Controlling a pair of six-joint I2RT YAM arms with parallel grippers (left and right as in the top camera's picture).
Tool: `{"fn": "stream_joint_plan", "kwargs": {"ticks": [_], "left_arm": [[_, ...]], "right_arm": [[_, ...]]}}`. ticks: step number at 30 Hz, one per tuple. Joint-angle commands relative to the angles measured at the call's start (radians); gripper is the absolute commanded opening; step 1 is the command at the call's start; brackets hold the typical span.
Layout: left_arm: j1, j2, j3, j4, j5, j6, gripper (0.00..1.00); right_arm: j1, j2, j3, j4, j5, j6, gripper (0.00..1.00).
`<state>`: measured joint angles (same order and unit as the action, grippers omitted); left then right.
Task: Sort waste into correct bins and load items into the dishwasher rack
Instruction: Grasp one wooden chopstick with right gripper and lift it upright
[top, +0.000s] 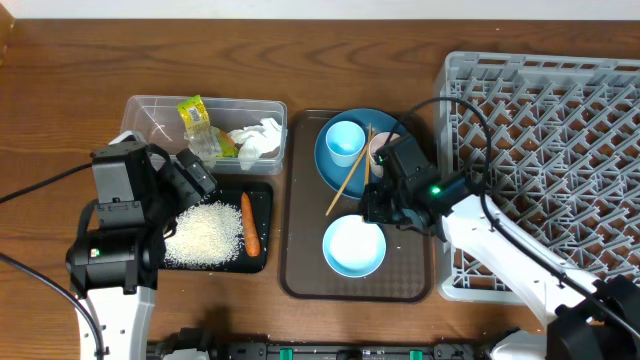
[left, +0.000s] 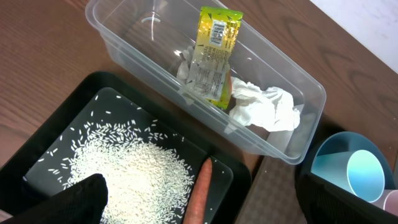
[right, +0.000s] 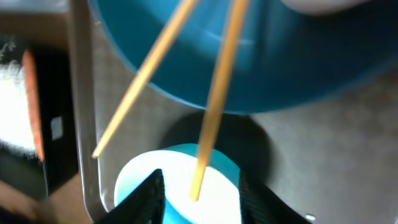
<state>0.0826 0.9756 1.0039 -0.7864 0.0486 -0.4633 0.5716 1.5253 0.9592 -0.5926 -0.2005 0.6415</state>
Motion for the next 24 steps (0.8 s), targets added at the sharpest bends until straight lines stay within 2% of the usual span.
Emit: {"fn": "stream_joint_plan", "kwargs": {"ticks": [1,24], "left_arm": [[0.004,0.004,0.023,-0.002,-0.008,0.014,0.99],[0.004,0.004,0.023,-0.002,-0.008,0.014,0.99]], "right_arm": [[0.006,0.003,-0.013,0.002,0.071,0.08,0.44],[0.084,0.014,-0.027,0.084,0.234,0.193,0.4]]}}
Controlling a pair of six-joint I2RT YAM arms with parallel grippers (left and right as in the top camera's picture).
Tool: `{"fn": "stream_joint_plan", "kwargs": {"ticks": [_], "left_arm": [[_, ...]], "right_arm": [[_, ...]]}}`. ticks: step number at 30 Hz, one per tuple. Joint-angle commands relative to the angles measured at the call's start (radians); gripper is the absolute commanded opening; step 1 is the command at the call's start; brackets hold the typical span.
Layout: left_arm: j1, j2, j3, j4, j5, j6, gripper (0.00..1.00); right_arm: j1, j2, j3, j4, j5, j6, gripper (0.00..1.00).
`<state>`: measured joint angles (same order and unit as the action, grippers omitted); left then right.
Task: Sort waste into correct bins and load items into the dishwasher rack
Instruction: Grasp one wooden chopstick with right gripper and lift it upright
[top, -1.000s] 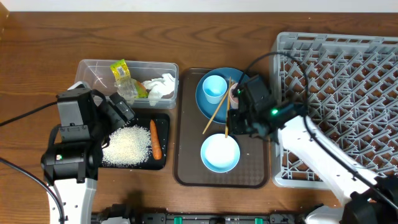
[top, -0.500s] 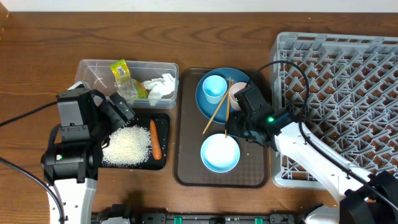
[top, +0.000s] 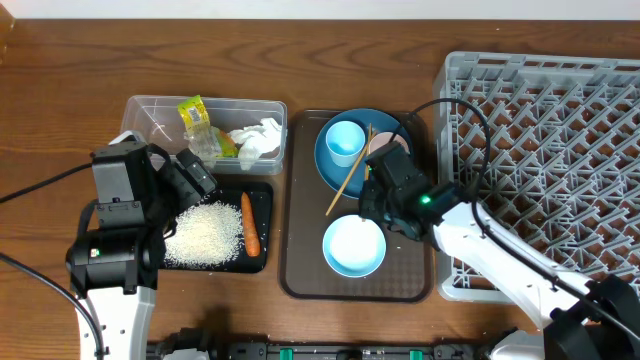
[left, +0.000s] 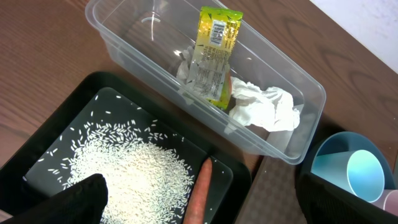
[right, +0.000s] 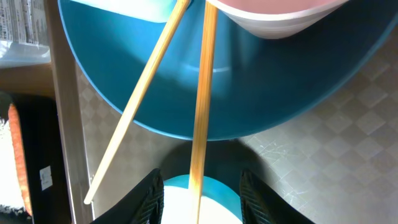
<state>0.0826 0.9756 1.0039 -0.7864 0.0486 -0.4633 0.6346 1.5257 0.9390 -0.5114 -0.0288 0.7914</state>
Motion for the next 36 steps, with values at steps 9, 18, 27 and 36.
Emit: {"fn": "stream_joint_plan", "kwargs": {"ticks": [9,18,27,36], "left_arm": [[0.004,0.004,0.023,-0.002,-0.008,0.014,0.99],[0.004,0.004,0.023,-0.003,-0.008,0.014,0.99],[0.004,0.004,0.023,-0.002,-0.008,0.014,0.99],[0.004,0.004,0.023,-0.002,-0.008,0.014,0.99]], "right_arm": [[0.034,0.059,-0.006,0.031,0.07,0.063,0.39],[0.034,0.096,-0.006,0.061,0.069,0.065,0.29],[0.034,0.096,-0.006,0.063,0.069,0.065,0.11],[0.034,0.095,-0.001,0.063,0.069,0.064,0.01]]}}
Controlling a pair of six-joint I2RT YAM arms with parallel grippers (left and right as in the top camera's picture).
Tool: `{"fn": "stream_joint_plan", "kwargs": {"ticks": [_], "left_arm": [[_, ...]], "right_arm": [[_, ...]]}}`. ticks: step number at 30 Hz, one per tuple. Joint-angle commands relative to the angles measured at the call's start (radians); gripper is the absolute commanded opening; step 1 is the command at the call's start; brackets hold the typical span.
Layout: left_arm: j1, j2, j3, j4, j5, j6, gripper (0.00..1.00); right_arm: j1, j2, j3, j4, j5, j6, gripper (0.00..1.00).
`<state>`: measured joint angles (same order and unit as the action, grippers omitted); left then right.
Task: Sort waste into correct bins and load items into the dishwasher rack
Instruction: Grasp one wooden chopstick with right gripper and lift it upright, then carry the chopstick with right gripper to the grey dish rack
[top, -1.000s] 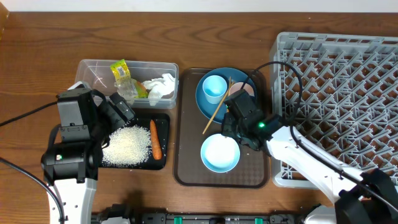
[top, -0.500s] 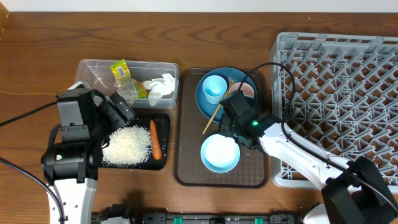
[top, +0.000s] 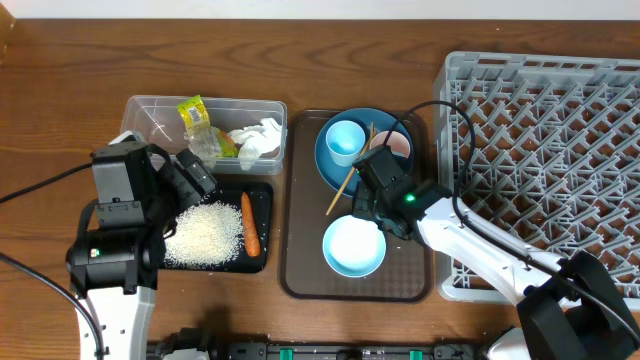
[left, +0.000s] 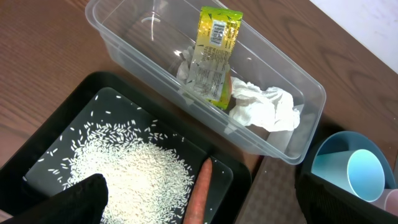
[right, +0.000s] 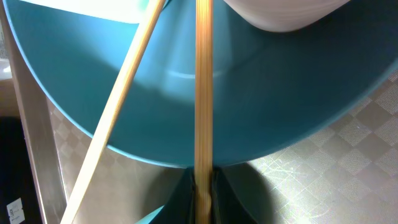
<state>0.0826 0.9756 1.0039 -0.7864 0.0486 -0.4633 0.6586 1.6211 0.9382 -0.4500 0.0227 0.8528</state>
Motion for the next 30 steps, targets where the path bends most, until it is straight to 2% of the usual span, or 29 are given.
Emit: {"fn": "stream_joint_plan", "kwargs": {"ticks": [1,6,12,30], "left_arm": [[0.004,0.004,0.023,-0.002,-0.008,0.014,0.99],[0.004,0.004,0.023,-0.002,-0.008,0.014,0.99],[0.004,0.004,0.023,-0.002,-0.008,0.014,0.99],[0.004,0.004,0.023,-0.002,-0.008,0.014,0.99]], "right_arm": [[0.01,-0.002,0.004,0.001,0.011,-0.006,0.01],[0.009,-0.017,0.038,-0.002,-0.06,-0.07,0.01],[0.009,-0.056,0.081,-0.05,-0.087,-0.076,0.01],[0.008,-0.343,0.092,-0.153,-0.106,-0.111,0.01]]}}
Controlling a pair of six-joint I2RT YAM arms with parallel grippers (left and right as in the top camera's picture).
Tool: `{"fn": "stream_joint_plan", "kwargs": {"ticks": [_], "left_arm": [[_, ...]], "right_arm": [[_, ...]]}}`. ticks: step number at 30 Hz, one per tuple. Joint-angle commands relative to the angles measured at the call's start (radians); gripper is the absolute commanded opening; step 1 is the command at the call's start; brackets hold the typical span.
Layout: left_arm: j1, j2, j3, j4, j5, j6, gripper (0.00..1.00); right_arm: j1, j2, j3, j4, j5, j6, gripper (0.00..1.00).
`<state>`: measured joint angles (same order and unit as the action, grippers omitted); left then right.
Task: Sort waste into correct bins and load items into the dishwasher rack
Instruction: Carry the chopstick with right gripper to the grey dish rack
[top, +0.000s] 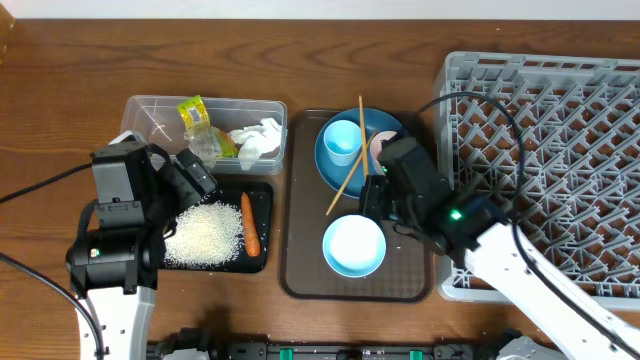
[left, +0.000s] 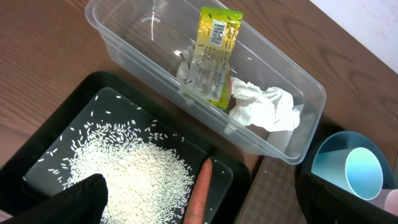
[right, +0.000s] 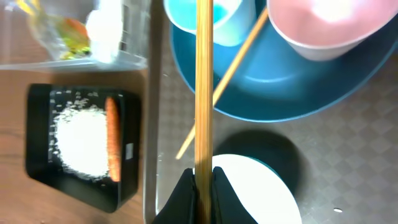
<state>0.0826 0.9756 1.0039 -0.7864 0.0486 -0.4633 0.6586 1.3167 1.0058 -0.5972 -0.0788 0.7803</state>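
Observation:
My right gripper (right: 203, 180) is shut on one wooden chopstick (right: 203, 93), held clear above the brown tray (top: 300, 270). In the overhead view that chopstick (top: 361, 115) points toward the table's far side. The second chopstick (right: 227, 87) lies slanted across the blue plate (right: 280, 93), beside a blue cup (right: 233, 18) and a pink bowl (right: 323, 25). A light blue bowl (top: 354, 246) sits under my wrist. My left gripper (left: 199, 208) hangs open over the black tray of rice (left: 124, 168) and the carrot (left: 198, 193).
The grey dishwasher rack (top: 560, 130) fills the right side, just past the brown tray's edge. A clear bin (top: 150, 110) at the back left holds a yellow wrapper (top: 195, 118) and crumpled tissue (top: 255, 138).
The right gripper, still shut on the chopstick, has risen from the plate's edge. The chopstick is now off the plate. The left arm has not moved.
The right gripper was open near the chopsticks by the light blue bowl. Then its jaws stood either side of one chopstick, then were shut on it. Now that chopstick is held up over the tray. The left arm has stayed still throughout.

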Motion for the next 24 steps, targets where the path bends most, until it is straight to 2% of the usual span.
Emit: {"fn": "stream_joint_plan", "kwargs": {"ticks": [1,4,9,12,18,24], "left_arm": [[0.004,0.004,0.023,-0.002,-0.008,0.014,0.99],[0.004,0.004,0.023,-0.002,-0.008,0.014,0.99],[0.004,0.004,0.023,-0.002,-0.008,0.014,0.99],[0.004,0.004,0.023,-0.002,-0.008,0.014,0.99],[0.004,0.004,0.023,-0.003,-0.008,0.014,0.99],[0.004,0.004,0.023,-0.003,-0.008,0.014,0.99]], "right_arm": [[0.008,-0.051,0.024,-0.013,-0.003,-0.038,0.01],[0.009,-0.08,0.024,-0.016,-0.005,-0.109,0.01],[0.01,-0.092,0.024,-0.005,-0.092,-0.413,0.01],[0.01,-0.092,0.024,0.003,-0.17,-0.545,0.01],[0.011,-0.088,0.024,0.032,-0.328,-0.753,0.01],[0.045,-0.05,0.023,0.026,-0.341,-0.877,0.01]]}}
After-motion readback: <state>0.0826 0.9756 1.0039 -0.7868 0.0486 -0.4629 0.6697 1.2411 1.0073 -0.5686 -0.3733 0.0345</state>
